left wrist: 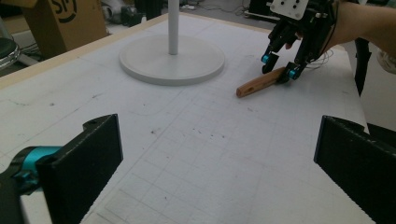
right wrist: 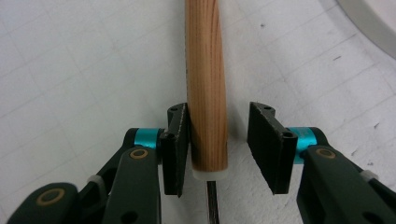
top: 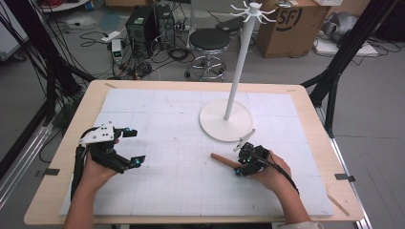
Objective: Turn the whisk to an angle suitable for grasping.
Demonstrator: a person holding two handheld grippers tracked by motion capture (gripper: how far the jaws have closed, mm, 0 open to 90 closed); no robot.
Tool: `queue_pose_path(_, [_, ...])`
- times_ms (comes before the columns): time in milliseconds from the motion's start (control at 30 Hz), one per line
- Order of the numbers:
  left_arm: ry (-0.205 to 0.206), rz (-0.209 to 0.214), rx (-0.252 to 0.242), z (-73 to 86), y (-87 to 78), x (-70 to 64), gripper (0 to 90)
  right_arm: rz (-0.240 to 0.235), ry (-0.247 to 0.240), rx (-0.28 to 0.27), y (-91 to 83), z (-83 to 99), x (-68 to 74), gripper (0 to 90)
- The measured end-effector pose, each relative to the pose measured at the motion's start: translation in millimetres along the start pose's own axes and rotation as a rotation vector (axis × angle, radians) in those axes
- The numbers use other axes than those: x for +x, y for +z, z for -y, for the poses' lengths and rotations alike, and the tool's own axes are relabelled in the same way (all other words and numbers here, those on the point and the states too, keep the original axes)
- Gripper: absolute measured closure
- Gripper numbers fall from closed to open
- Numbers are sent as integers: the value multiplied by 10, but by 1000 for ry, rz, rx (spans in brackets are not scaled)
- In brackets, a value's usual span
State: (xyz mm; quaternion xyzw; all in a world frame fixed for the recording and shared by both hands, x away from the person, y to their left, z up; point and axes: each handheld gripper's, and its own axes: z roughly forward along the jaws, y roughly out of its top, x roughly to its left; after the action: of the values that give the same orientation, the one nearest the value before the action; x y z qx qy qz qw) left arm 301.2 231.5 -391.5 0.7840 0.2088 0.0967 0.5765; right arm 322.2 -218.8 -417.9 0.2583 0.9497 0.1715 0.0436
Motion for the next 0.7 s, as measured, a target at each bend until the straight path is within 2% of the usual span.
queue_pose_path(167, [6,2,-6,-11,-16,-7,17,-6,5,14,4,-19,-2,606])
queue_pose_path(267, [7,-4,-3,-15,-15,-17,18,-25,8,10,-3,-13,-6,716])
queue_pose_path(433, [11,0,0,-28,-6,-33,18,-41,14,-2,-9,-5,-26,730])
queue_pose_path(467, [11,1,-1,-29,-5,-32,18,-39,17,-27,-41,-1,-26,731])
queue_pose_path(500, [11,-1,0,-29,-5,-31,18,-39,17,-27,-41,-1,-26,731])
queue_pose_path(533, [8,0,-1,-29,-8,-29,18,-48,20,-109,-136,8,-35,731])
queue_pose_path(600, [9,-1,-2,-29,-9,-28,18,-65,24,-198,-249,15,-46,730])
queue_pose_path(633, [7,-2,-3,-29,-9,-28,18,-65,24,-198,-249,15,-46,730])
queue_pose_path(700, [6,0,-5,-29,-9,-28,18,-54,20,-269,-376,18,-54,730])
